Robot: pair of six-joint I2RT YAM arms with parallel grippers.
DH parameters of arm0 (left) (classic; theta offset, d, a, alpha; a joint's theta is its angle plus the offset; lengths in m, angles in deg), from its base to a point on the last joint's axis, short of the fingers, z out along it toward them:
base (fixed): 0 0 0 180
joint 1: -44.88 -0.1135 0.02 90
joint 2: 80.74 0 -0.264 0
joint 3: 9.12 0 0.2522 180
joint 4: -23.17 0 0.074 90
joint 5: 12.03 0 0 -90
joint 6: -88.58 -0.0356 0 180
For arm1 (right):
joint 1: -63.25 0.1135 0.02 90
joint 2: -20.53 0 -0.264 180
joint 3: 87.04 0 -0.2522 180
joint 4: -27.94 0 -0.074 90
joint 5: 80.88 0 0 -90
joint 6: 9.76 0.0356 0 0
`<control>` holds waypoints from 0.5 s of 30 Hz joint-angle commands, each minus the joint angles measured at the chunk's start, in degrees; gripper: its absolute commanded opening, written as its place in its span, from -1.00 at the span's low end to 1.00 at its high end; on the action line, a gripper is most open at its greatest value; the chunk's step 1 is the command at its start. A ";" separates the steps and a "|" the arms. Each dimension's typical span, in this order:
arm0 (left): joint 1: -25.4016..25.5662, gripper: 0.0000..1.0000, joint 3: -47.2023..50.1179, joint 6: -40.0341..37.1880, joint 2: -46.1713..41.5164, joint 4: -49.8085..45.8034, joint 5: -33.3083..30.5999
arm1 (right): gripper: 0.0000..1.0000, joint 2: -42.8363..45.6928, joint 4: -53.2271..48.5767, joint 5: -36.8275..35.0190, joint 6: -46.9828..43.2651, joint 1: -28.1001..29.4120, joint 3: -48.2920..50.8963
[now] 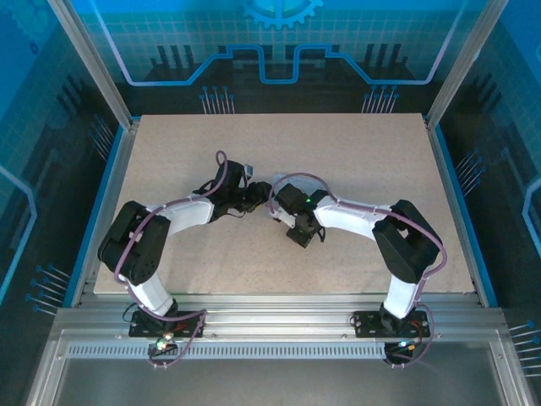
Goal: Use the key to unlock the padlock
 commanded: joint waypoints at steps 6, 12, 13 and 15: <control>-0.56 -0.06 -2.10 -2.22 1.14 -1.92 -0.38 | -1.00 1.50 0.76 -2.47 -3.59 1.01 0.45; -0.55 -0.06 -2.04 -2.03 1.32 -1.75 0.04 | -1.00 1.46 1.96 -3.51 -5.71 1.67 0.78; -0.56 -0.06 -1.94 -1.95 1.37 -1.75 0.09 | -1.00 1.52 2.05 -3.62 -6.04 1.87 0.73; -0.52 -0.06 -1.81 -1.98 1.30 -1.70 0.04 | -1.00 1.26 2.23 -3.71 -6.64 1.98 0.63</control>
